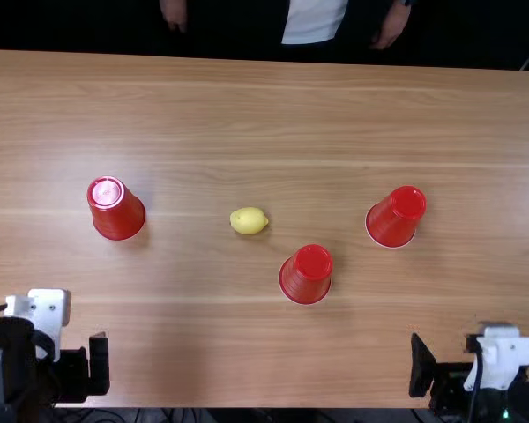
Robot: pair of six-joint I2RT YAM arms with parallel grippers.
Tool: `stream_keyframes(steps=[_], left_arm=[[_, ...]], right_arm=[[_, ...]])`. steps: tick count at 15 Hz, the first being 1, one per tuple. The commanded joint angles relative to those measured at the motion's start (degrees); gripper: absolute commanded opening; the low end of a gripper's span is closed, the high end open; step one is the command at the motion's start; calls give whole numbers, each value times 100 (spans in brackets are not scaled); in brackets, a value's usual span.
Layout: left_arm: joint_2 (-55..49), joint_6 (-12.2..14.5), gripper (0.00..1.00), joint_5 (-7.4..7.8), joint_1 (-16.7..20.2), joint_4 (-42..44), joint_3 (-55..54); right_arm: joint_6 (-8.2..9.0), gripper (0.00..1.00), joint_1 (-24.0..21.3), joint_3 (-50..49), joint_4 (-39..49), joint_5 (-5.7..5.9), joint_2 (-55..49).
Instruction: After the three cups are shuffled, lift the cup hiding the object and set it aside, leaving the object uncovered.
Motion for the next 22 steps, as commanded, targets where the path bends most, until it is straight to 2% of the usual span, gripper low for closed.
stream_keyframes(steps=[1, 5, 7, 9, 11, 12, 14, 16, 18, 20, 22], left_arm=[[-371, -51, 100, 51, -40, 230, -393], [-1540, -61, 100, 51, -5, 1327, -1562], [-2129, -219, 100, 41, -14, 1970, -2160], [-3034, -219, 100, 9, -22, 2846, -2968], [-3816, -209, 100, 30, -14, 3247, -3671], [-3992, -177, 100, -54, -22, 3268, -3865], [-3992, -135, 100, -44, -14, 3363, -4260], [-3992, -103, 100, 9, -14, 4270, -4691], [-3992, -114, 100, 41, -14, 5936, -5429], [-3992, -125, 100, 62, -40, 7581, -6308], [-3992, -125, 100, 178, -49, 8066, -6501]], right_arm=[[-6, 100, -285, -212, 50, 41, -412], [-16, 100, -408, -801, 556, 52, -1607], [-16, 100, -408, -1055, 661, 52, -2082], [-27, 100, -408, -1363, 851, 31, -2082], [26, 100, -399, -1469, 799, 10, -2082], [26, 100, -408, -1521, 851, -1, -2082], [-6, 100, -399, -1556, 893, 10, -2082], [-48, 100, -408, -1732, 1199, -11, -2082], [-59, 100, -408, -2198, 2201, -11, -2082], [-48, 100, -399, -3121, 3920, -43, -2082], [-27, 100, -382, -3868, 5756, -64, -2082]])
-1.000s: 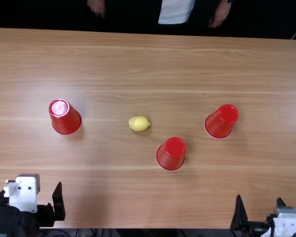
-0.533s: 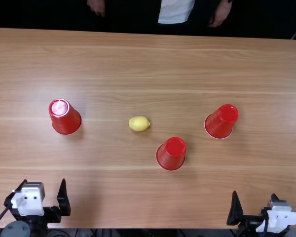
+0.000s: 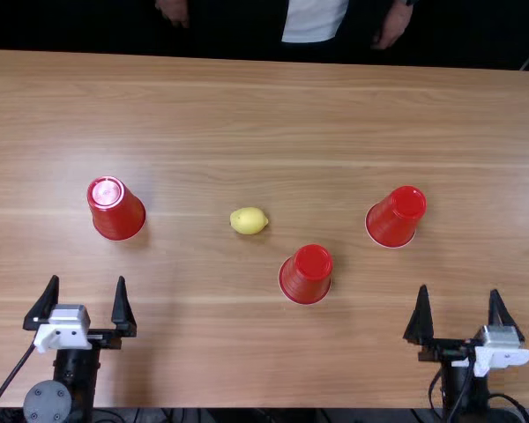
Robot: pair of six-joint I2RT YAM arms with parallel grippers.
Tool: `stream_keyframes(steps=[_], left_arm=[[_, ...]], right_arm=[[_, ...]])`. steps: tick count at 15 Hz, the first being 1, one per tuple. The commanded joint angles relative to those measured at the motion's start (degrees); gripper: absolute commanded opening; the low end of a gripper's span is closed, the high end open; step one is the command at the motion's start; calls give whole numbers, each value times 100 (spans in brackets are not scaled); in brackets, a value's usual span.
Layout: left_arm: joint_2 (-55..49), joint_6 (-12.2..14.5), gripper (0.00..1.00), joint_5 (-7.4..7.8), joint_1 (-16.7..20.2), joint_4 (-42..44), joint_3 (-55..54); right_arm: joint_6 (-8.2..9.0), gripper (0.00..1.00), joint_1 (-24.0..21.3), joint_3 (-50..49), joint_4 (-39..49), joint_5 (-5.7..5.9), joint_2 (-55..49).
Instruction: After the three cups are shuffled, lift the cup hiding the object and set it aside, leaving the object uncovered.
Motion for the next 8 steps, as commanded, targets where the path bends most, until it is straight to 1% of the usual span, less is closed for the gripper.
stream_keyframes(steps=[1, 2, 3, 4, 5, 6, 8], left_arm=[[-62, 7, 100, 127, -53, 86, -25], [-62, 7, 100, 117, -62, -9, -25], [-62, -4, 100, 117, -62, -135, -25], [-62, -25, 100, 106, -62, -388, -25], [-62, -35, 100, 85, -62, -642, -25], [-62, -35, 100, 74, -62, -663, -25], [-62, -35, 100, 74, -62, -663, -25]], right_arm=[[12, 100, -28, -460, 728, -27, -38], [23, 100, -28, -785, 1245, -27, -38], [12, 100, -28, -1084, 1551, -27, -38], [23, 100, -19, -1181, 1487, -27, -38], [44, 100, -19, -1172, 981, -6, -38], [44, 100, -10, -1172, 559, -6, -38], [33, 100, -10, -1172, 570, -6, -38]])
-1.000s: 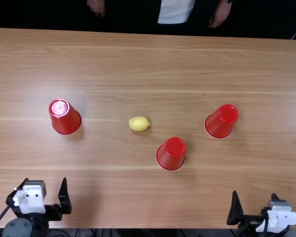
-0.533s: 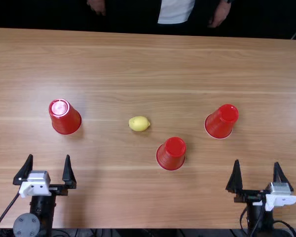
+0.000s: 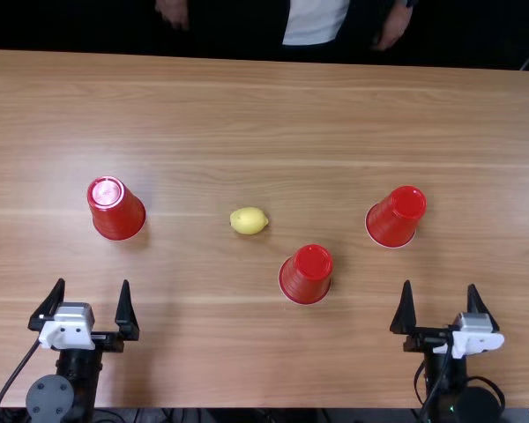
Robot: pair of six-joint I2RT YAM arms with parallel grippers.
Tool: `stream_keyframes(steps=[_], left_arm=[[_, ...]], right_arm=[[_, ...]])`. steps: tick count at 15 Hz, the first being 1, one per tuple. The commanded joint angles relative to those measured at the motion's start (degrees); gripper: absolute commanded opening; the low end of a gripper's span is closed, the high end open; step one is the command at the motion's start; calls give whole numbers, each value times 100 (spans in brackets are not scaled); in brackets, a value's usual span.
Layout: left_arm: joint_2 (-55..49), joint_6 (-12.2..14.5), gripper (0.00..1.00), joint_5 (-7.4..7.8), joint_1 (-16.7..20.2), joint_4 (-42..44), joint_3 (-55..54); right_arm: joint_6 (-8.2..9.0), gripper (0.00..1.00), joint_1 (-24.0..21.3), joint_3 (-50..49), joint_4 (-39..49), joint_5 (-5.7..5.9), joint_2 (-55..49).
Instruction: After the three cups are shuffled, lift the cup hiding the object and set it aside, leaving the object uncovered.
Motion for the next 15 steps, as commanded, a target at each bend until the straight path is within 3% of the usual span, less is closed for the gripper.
stream_keyframes(steps=[1, 15], left_arm=[[-62, -29, 100, 13, -60, -175, -32], [-62, -8, 100, 77, -60, -143, -32]], right_arm=[[12, 100, -12, -20, 19, -6, -36], [12, 100, -21, -38, 19, 5, -36]])
